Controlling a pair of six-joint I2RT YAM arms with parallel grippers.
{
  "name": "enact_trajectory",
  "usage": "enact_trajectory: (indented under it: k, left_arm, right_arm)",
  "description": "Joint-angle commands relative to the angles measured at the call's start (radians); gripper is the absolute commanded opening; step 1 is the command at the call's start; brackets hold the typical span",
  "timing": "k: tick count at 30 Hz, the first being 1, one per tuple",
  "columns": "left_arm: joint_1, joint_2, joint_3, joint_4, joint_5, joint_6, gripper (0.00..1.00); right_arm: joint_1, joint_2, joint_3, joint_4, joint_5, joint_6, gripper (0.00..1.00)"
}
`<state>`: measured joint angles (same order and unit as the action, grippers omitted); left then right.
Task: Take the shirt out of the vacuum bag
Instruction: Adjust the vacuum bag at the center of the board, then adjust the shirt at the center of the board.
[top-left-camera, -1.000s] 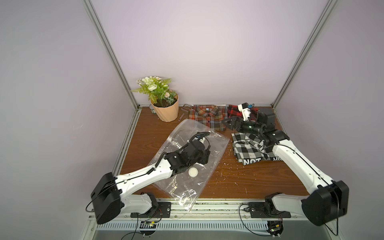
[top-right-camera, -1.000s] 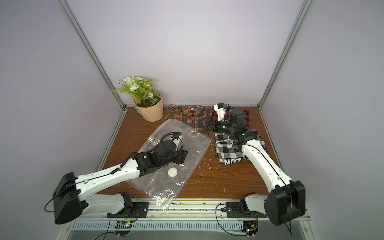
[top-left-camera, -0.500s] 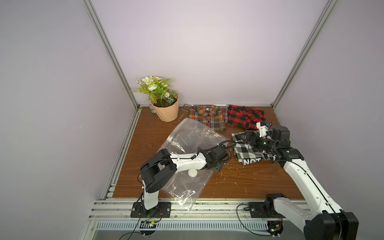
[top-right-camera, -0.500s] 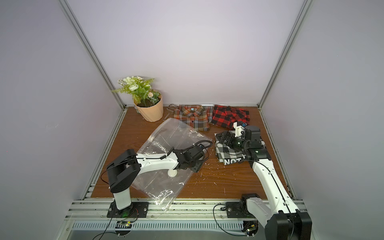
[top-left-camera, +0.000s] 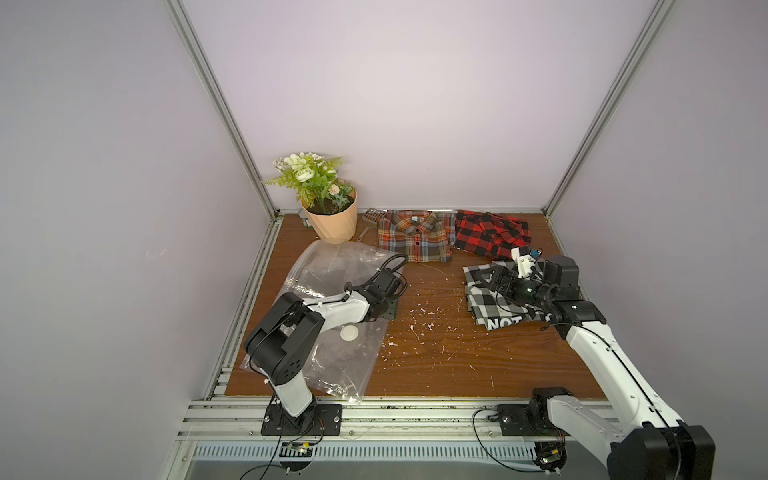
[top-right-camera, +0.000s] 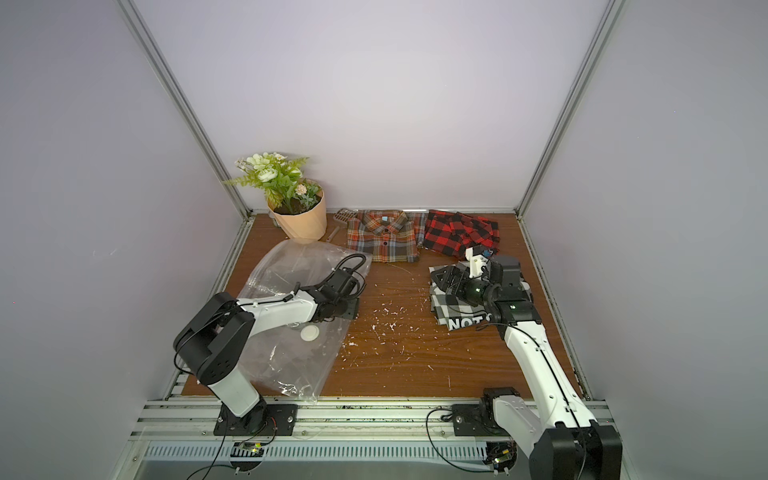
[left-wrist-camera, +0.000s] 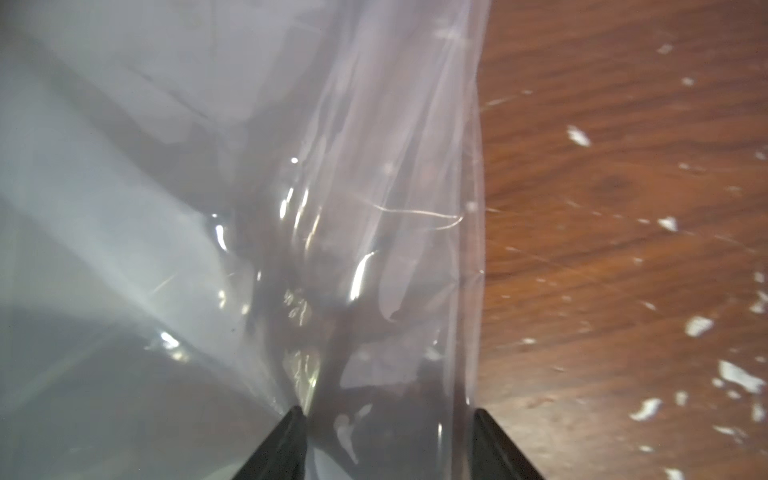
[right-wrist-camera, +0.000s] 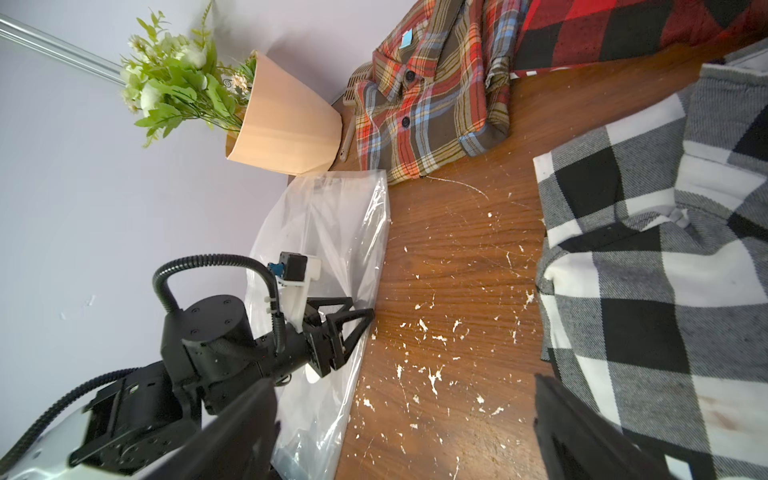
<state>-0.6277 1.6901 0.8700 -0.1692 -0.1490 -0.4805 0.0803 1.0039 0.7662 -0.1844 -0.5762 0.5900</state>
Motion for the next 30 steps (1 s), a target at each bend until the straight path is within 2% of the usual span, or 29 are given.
enact_trajectory:
  k: [1, 7, 10, 17, 20, 24, 26, 27, 28, 30]
  left_arm:
    - [0.055, -0.011, -0.065, -0.009, 0.035, -0.047, 0.63]
    - [0.139, -0.001, -0.077, 0.053, 0.078, -0.06, 0.63]
    - [0.142, 0.039, -0.025, 0.042, 0.074, -0.041, 0.63]
    - [0.206, 0.065, 0.03, 0.049, 0.078, -0.047, 0.64]
    - [0.205, 0.01, 0.034, 0.032, 0.095, -0.039, 0.64]
    - [0.198, -0.12, 0.021, 0.005, 0.074, -0.069, 0.65]
    - [0.189, -0.211, 0.017, 0.009, 0.083, -0.073, 0.71]
    - [0.181, -0.244, 0.02, 0.015, 0.091, -0.078, 0.87]
    - [0.17, -0.279, 0.028, 0.015, 0.088, -0.087, 0.92]
    - [0.141, -0.323, 0.051, 0.014, 0.088, -0.089, 0.96]
  right_arm:
    - [-0.007, -0.021, -0.019, 0.045, -0.027, -0.017, 0.99]
    - [-0.006, -0.02, -0.03, 0.061, -0.036, -0.015, 0.99]
    - [-0.006, -0.021, -0.031, 0.025, -0.01, -0.035, 0.99]
    - [-0.022, 0.038, -0.037, -0.131, 0.247, -0.129, 0.99]
    - [-0.034, 0.073, -0.047, -0.154, 0.42, -0.146, 0.99]
    - [-0.033, 0.144, -0.04, -0.132, 0.57, -0.162, 0.99]
    - [-0.023, 0.197, -0.007, -0.147, 0.653, -0.183, 0.99]
    - [-0.021, 0.218, 0.001, -0.147, 0.676, -0.192, 0.99]
    - [-0.021, 0.241, 0.01, -0.144, 0.696, -0.199, 0.99]
    - [-0.02, 0.284, 0.029, -0.144, 0.724, -0.214, 0.99]
